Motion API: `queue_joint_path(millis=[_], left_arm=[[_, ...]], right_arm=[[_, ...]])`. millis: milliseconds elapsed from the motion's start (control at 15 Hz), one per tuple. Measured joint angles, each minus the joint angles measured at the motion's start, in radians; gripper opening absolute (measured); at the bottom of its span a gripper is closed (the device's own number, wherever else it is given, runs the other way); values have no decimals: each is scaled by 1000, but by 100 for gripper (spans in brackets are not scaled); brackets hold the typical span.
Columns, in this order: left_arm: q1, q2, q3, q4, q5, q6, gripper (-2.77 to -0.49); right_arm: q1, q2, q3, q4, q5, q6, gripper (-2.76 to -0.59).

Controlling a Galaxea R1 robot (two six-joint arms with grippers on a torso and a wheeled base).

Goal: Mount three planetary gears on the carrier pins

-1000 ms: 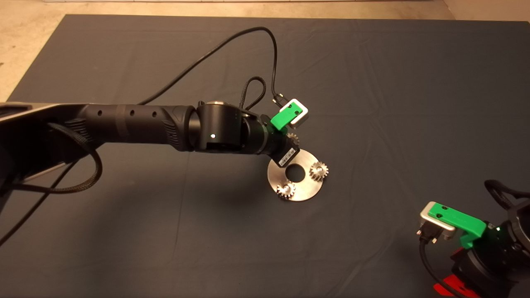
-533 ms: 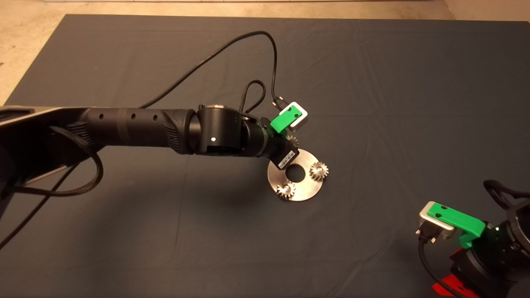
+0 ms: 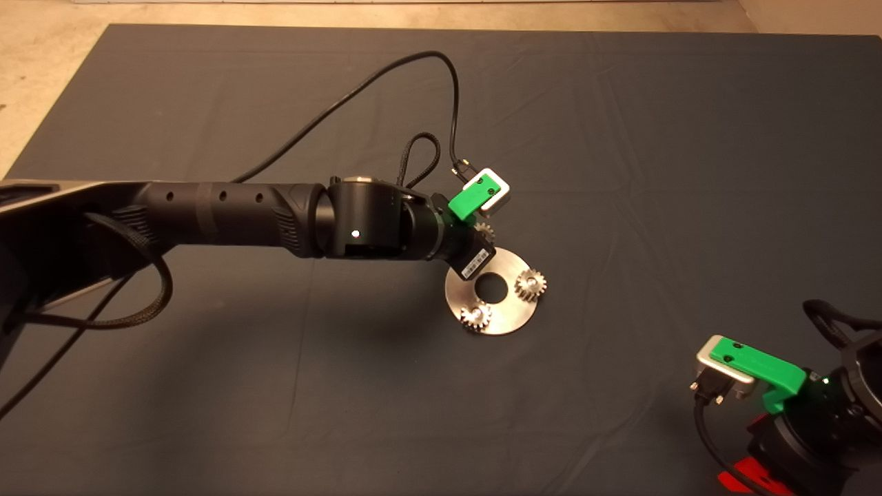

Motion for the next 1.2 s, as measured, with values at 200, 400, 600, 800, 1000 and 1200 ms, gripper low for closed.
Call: queue_joint_path(millis=[200,400,600,800,1000,1200], left_arm=[[1,-4,0,1,0,0,-267],[20,-4,-1,3,0,0,-267],[33,-5,-1,6,0,0,-267],[33,-5,-1,13,-7,0,-267],[33,-6,-4,30,-15,0,-267],[34,-6,-18,35,-38,0,-267]], right_arm=[[0,7,0,0,0,8,-150],[0,12,0,0,0,11,-150],[0,14,0,0,0,11,-150],[0,17,0,0,0,11,-150],[0,20,0,0,0,11,-150],[0,20,0,0,0,12,-150]])
